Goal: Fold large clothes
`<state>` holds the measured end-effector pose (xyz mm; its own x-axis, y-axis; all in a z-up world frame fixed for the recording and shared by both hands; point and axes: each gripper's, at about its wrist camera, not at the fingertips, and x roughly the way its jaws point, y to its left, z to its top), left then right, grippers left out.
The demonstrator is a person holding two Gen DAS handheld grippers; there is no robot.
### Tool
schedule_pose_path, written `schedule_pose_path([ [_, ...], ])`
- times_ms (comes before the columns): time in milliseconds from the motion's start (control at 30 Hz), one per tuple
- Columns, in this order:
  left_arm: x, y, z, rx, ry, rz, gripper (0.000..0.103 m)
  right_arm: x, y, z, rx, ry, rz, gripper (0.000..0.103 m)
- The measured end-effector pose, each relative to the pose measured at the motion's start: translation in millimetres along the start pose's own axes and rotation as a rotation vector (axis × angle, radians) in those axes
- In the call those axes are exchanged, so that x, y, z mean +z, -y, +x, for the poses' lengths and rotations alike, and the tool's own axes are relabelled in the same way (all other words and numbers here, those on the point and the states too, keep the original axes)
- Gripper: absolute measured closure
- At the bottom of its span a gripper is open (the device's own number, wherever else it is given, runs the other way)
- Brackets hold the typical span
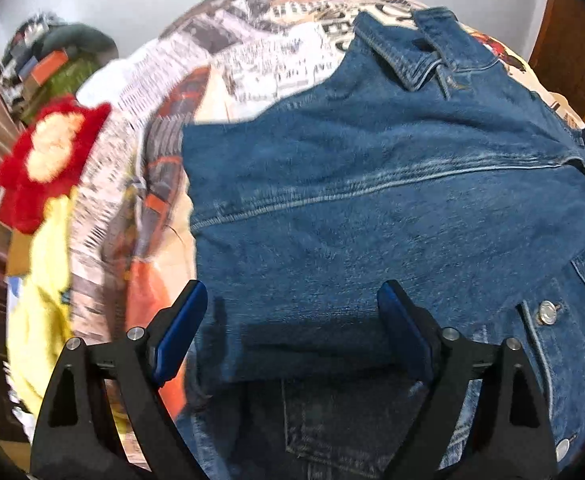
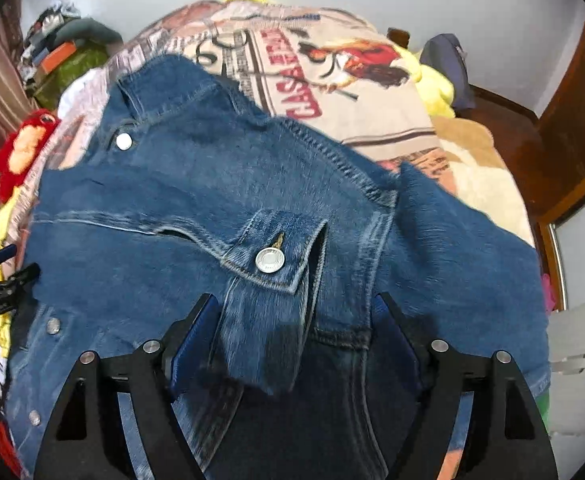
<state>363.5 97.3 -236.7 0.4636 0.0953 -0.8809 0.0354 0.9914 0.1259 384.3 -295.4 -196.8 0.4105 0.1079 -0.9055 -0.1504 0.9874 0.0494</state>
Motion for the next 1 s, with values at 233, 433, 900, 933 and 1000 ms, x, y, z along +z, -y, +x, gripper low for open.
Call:
schedule_pose_path([
  [233,20,17,-52,-0.002,0.129,0.038,0.015,-2,25,-58,0.013,0.134,0.063,0.026],
  [433,47,51,-86,-0.082,0.228,0.061,0.014,-12,73,-102,-0.001,0.226,0.182,0.025],
  [900,66,155,-41,-0.303,0.092,0.149,0.012,-101,223,-70,0.052,0.069,0.663,0.023],
  [933,65,159,-34,-0.31,0.071,0.151,0.012,-104,229,-65,0.066,0.061,0.689,0.023],
  [1000,63,167,-20,-0.322,0.026,0.148,0.012,-110,243,-51,0.107,0.047,0.758,0.023],
])
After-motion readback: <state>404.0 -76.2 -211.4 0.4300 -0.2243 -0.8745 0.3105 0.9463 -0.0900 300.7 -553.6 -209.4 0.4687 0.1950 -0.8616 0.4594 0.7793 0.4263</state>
